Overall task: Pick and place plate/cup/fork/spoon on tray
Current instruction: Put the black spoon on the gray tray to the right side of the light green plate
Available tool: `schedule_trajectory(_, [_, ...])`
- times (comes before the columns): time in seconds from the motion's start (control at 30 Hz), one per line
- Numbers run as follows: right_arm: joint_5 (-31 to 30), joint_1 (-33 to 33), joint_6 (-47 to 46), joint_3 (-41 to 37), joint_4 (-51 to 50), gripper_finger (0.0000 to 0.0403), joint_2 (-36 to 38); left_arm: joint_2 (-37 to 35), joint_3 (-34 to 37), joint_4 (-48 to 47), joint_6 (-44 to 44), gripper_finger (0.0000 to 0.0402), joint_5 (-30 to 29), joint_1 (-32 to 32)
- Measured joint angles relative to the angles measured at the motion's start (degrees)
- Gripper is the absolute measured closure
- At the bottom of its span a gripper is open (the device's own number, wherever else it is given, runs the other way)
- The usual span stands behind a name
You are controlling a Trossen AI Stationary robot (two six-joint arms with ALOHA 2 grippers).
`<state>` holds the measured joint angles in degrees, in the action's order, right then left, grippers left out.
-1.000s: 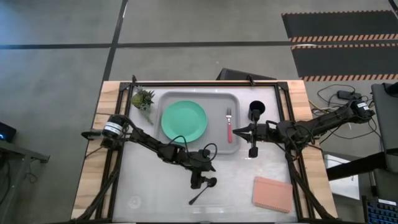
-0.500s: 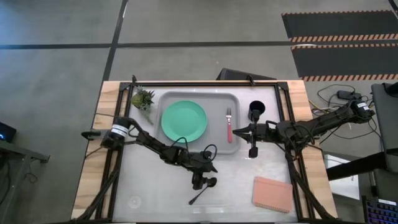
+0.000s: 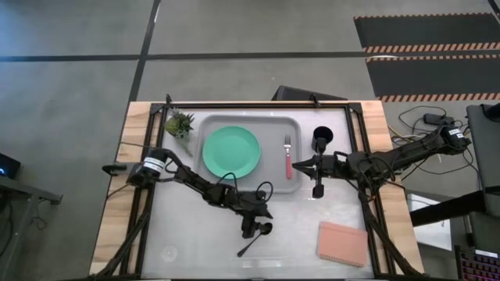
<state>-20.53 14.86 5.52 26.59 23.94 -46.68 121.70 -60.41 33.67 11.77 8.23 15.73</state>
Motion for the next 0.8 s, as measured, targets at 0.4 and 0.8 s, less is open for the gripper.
schedule_trajectory(0.4, [0.0, 0.0, 0.0, 0.0, -0.2, 0.0394, 0.0, 0.7, -0.1, 0.2, 1.2, 0.0336, 1.7, -0.3])
schedule_trajectory(0.8, [0.0, 0.0, -0.3, 0.0, -1.0, 0.0394, 0.0, -3.2, 0.4, -0.7, 0.2, 0.0396, 0.5, -0.5])
